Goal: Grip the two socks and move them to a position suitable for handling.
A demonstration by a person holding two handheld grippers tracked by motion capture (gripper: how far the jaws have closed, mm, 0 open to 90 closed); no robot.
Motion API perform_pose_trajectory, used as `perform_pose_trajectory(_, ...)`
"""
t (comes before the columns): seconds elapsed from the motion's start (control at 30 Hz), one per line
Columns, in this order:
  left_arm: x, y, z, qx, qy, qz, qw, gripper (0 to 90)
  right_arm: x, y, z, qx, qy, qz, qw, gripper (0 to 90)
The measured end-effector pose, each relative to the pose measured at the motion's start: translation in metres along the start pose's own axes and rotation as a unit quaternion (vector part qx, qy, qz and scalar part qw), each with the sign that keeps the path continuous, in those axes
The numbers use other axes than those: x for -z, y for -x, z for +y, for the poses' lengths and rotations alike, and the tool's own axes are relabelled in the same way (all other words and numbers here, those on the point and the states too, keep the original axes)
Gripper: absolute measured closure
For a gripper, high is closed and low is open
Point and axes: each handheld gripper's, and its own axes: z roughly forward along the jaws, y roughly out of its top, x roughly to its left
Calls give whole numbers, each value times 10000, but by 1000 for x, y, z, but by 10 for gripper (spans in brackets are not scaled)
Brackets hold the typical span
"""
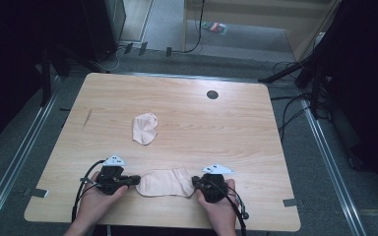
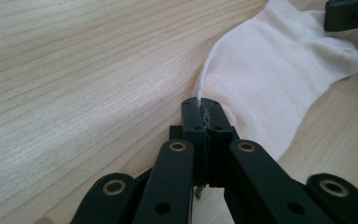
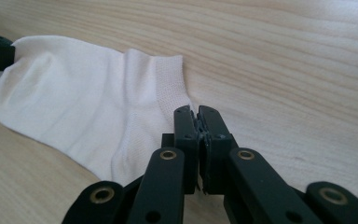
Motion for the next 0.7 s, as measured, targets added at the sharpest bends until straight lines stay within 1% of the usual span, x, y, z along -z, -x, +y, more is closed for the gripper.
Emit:
perform_pose_trajectory(0.07, 2, -1, 0, -54, 0, 1, 10000, 900, 2, -3, -1, 17, -46, 25, 10000, 891)
perform_pose_trajectory(0.17, 2, 0, 0, -66, 38, -34, 10000, 889, 3, -5, -4, 95, -72, 56, 9999, 890)
perform_pose_trajectory(0.2, 2, -1, 1, -47, 85, -36, 9999, 794, 4, -6, -5, 64, -50, 78, 9999, 874)
perform_pose_trajectory(0.23, 3, -1, 1, -37, 184, -31, 9998, 679, 6, -5, -4, 69, 25, 98, 9999, 818)
perform_pose_trajectory(0.27, 4, -1, 2, 8, 334, -14, 9994, 592, 8, -4, -3, 53, 130, 118, 9998, 738)
perform_pose_trajectory(0.3, 6, -2, 3, 56, 451, 23, 9990, 499, 10, -4, -1, 28, 260, 136, 9996, 704)
perform_pose_trajectory(0.33, 8, -4, 3, 102, 644, 47, 9979, 434, 12, -3, 1, 28, 344, 174, 9993, 689)
perform_pose_trajectory(0.37, 11, -8, 3, 133, 864, 89, 9961, 389, 14, -3, 4, 28, 434, 221, 9988, 670)
perform_pose_trajectory(0.4, 14, -10, 3, 157, 977, 151, 9950, 349, 16, -4, 8, 68, 552, 227, 9982, 635)
perform_pose_trajectory(0.43, 15, -13, 3, 166, 1146, 250, 9930, 321, 17, -5, 11, 79, 619, 233, 9978, 611)
perform_pose_trajectory(0.47, 17, -17, 2, 169, 1279, 410, 9908, 284, 18, -7, 15, 123, 695, 249, 9972, 581)
perform_pose_trajectory(0.5, 19, -21, 2, 155, 1355, 563, 9891, 245, 18, -9, 20, 185, 765, 254, 9966, 541)
perform_pose_trajectory(0.53, 20, -25, 1, 216, 1401, 699, 9874, 200, 18, -11, 24, 234, 840, 267, 9958, 507)
perform_pose_trajectory(0.57, 21, -30, 1, 287, 1444, 825, 9857, 146, 17, -13, 29, 228, 923, 284, 9951, 453)
perform_pose_trajectory(0.6, 22, -34, 0, 359, 1496, 962, 9834, 75, 16, -15, 35, 227, 996, 313, 9943, 377)
perform_pose_trajectory(0.63, 24, -39, 0, 423, 1544, 1067, 9813, 3, 15, -18, 40, 229, 977, 320, 9944, 310)
perform_pose_trajectory(0.67, 26, -42, -2, 431, 1628, 1137, 9791, 0, 13, -20, 46, 269, 906, 292, 9951, 260)
perform_pose_trajectory(0.7, 28, -46, -3, 414, 1716, 1123, 9779, 0, 11, -24, 51, 335, 858, 234, 9955, 237)
